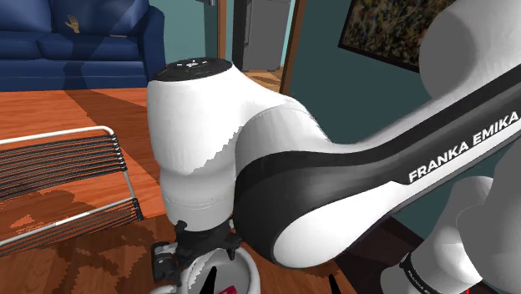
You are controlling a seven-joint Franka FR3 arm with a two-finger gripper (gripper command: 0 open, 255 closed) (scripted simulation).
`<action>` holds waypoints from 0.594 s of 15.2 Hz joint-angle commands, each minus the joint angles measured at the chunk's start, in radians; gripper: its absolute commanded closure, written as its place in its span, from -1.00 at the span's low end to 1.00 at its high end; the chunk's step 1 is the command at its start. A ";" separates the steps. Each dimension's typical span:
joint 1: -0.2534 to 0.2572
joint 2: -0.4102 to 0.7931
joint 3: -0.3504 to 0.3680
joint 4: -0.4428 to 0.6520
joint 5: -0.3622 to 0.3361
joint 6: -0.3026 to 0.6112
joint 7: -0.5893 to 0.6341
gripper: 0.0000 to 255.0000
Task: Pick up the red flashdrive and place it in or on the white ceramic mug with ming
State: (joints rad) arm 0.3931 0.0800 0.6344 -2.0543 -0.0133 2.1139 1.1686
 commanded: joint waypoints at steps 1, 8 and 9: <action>-0.004 -0.026 0.001 0.031 0.018 -0.053 -0.011 -1.00; -0.005 -0.036 0.000 0.048 0.024 -0.079 -0.016 -1.00; -0.005 -0.036 0.000 0.048 0.024 -0.079 -0.016 -1.00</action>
State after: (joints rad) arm 0.3878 0.0441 0.6345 -2.0063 0.0109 2.0356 1.1525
